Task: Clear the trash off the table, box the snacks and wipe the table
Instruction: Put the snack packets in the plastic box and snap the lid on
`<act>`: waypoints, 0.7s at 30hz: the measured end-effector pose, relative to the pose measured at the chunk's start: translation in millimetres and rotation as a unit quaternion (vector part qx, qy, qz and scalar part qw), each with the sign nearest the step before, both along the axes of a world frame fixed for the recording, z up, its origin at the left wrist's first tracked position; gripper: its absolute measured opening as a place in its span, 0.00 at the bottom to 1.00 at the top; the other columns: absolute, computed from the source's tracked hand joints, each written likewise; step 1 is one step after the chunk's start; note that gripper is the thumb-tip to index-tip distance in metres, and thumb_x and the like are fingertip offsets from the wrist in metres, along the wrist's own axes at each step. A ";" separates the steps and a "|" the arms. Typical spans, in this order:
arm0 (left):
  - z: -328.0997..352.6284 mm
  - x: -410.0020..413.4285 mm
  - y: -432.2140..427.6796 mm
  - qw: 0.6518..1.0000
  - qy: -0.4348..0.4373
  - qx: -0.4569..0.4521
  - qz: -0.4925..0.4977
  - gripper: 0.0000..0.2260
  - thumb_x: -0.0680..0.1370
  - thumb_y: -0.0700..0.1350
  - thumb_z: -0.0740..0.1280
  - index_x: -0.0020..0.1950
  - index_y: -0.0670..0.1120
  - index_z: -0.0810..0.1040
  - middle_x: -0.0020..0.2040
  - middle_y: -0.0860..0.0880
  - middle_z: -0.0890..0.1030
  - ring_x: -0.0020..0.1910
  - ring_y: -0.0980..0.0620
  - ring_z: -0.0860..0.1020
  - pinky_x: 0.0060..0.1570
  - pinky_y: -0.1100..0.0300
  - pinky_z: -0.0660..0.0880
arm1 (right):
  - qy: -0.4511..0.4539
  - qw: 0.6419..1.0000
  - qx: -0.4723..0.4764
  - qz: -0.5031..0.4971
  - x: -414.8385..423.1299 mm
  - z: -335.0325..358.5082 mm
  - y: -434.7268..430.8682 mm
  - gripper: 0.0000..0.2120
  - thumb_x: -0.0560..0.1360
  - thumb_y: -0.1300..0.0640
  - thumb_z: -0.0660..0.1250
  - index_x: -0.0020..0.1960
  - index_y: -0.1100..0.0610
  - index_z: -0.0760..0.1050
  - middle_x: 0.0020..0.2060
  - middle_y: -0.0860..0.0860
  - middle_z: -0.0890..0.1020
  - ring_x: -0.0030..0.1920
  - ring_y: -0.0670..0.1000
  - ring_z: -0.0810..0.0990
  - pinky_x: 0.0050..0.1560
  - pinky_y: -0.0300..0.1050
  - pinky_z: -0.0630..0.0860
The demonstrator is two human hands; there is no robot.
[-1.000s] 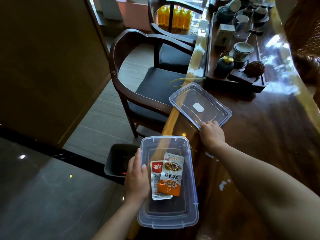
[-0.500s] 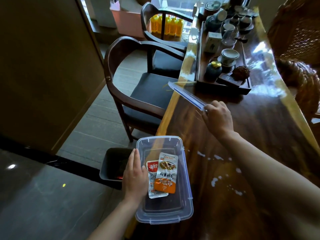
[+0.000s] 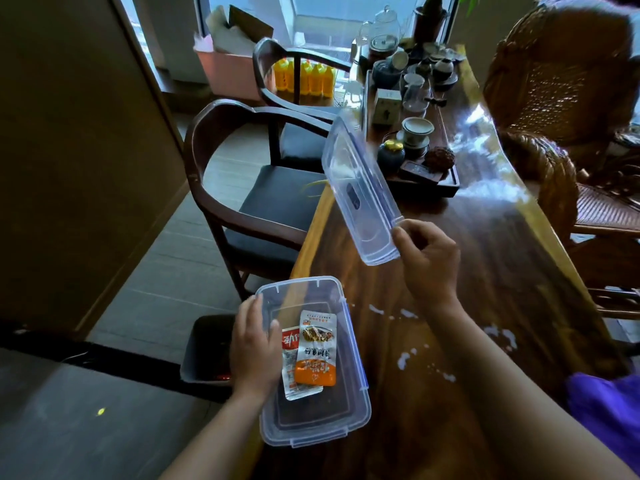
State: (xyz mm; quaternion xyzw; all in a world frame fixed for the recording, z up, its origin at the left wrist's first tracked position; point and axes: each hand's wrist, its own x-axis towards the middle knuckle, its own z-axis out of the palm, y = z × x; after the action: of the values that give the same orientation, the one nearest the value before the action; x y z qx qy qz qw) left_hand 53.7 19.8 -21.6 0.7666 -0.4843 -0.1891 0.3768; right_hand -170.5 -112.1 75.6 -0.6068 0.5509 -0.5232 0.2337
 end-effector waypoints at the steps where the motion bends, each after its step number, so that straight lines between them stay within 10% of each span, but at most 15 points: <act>1: 8.9 -1.7 -5.8 1.000 0.015 -0.015 -0.008 0.21 0.81 0.44 0.62 0.75 0.45 0.66 0.72 0.47 0.69 0.66 0.55 0.69 0.59 0.58 0.69 | -0.060 0.998 0.020 0.016 0.8 6.7 5.0 0.03 0.75 0.60 0.72 0.46 0.54 0.83 0.37 0.49 0.84 0.37 0.46 0.80 0.40 0.41 0.78; 8: 56.6 1.5 -76.9 0.944 0.328 0.008 0.046 0.24 0.81 0.51 0.64 0.75 0.42 0.66 0.56 0.51 0.79 0.61 0.48 0.77 0.67 0.47 0.71 | -0.233 0.948 0.179 0.125 8.8 2.0 29.2 0.05 0.76 0.61 0.71 0.49 0.61 0.84 0.36 0.59 0.83 0.34 0.52 0.78 0.33 0.43 0.76; 13: 63.9 8.8 -79.1 0.905 0.421 0.029 0.051 0.08 0.82 0.42 0.63 0.44 0.49 0.77 0.41 0.46 0.78 0.46 0.44 0.79 0.53 0.43 0.77 | -0.261 0.913 0.263 0.169 13.5 -6.3 51.6 0.07 0.77 0.61 0.69 0.52 0.64 0.82 0.36 0.58 0.83 0.33 0.51 0.80 0.32 0.41 0.77; 17: 63.1 20.1 -60.4 0.931 0.363 0.007 0.046 0.13 0.78 0.35 0.67 0.43 0.54 0.80 0.43 0.44 0.83 0.45 0.42 0.82 0.54 0.39 0.80 | -0.245 0.905 0.294 0.184 9.0 -8.1 65.0 0.08 0.78 0.64 0.67 0.56 0.63 0.81 0.40 0.57 0.85 0.36 0.52 0.82 0.34 0.40 0.78; 21: 62.8 30.0 -35.9 0.956 0.291 0.022 0.011 0.20 0.77 0.38 0.70 0.68 0.50 0.74 0.49 0.47 0.84 0.48 0.49 0.84 0.51 0.50 0.81 | -0.109 0.931 0.290 0.193 1.3 -10.5 86.0 0.17 0.75 0.61 0.72 0.60 0.46 0.76 0.42 0.49 0.85 0.40 0.48 0.85 0.35 0.42 0.81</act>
State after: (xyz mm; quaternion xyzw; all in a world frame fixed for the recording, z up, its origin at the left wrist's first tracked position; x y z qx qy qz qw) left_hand 83.7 -16.1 41.2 0.6917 -0.3408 -0.4109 0.4864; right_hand -169.2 -26.1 65.2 -0.5467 0.5221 -0.3483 0.5543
